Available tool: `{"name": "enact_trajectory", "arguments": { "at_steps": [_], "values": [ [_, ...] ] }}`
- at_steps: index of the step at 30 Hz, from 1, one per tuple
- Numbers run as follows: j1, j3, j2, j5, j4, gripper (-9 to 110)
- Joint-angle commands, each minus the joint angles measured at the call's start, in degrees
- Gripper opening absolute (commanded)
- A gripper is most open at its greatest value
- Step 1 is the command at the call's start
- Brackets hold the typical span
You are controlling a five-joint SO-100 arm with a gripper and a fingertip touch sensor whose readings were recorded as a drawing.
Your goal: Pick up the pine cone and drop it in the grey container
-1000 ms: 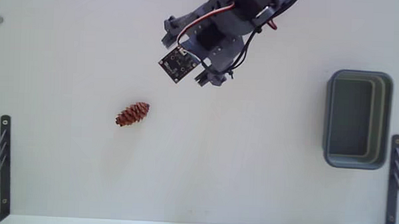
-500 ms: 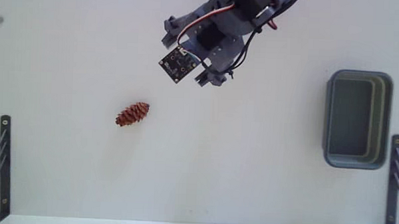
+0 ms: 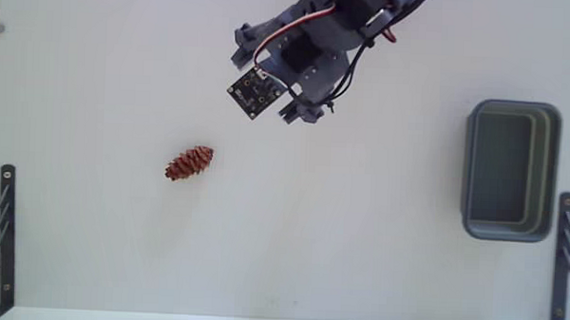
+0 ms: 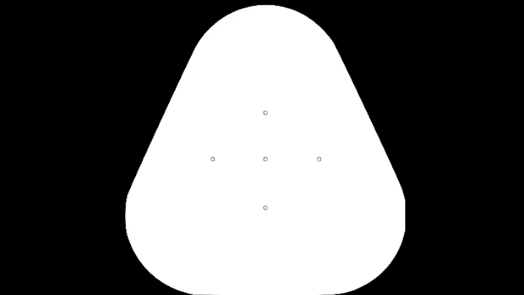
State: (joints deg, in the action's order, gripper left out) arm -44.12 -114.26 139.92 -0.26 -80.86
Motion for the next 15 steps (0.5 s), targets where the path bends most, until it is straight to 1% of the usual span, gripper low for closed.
{"name": "enact_trajectory", "arguments": {
  "at_steps": [1, 15],
  "values": [
    [-0.5, -0.3, 2.2, 0.3, -1.1, 110],
    [-0.2, -0.3, 2.2, 0.3, -1.1, 110]
  ]
}}
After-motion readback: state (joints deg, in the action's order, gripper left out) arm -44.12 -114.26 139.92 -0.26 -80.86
